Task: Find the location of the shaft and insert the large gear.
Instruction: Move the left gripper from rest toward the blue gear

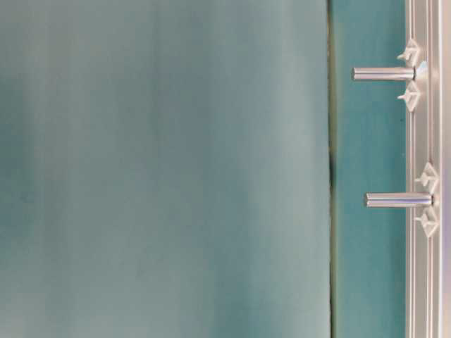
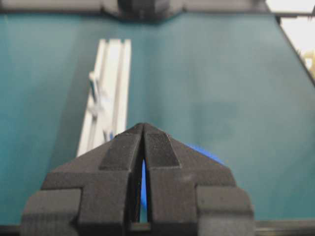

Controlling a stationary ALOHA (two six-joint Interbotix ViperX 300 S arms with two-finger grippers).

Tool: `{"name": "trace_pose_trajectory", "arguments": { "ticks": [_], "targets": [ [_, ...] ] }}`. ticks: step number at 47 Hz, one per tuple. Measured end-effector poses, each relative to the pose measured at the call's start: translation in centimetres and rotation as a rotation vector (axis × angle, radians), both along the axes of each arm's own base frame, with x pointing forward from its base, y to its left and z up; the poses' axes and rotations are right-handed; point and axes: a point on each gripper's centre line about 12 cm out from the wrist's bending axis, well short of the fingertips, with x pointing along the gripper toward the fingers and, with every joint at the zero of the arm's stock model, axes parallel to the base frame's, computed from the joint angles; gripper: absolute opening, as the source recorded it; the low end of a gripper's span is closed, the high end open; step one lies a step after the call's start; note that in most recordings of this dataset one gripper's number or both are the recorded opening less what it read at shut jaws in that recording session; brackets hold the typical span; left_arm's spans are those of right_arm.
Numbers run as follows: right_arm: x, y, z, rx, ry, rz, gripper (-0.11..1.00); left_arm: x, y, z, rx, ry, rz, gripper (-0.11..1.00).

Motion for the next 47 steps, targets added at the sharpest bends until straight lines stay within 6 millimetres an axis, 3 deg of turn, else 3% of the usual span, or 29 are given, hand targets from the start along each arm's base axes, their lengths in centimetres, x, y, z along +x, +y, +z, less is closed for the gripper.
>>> {"name": "trace_pose_trajectory", "arguments": {
  "ticks": [19,47],
  "targets": [
    [-0.2,0.1,-0.8,0.028,0.12,0.001,0.0,1.5,-0.6,-0.4,-0.004,0.068,-0.023,-0.01],
    [-0.5,0.1,-1.9,0.062,0.207,-0.003,0.0,5.4,-1.2,-3.4,-0.04,0.287,-0.025,-0.01]
  ]
}}
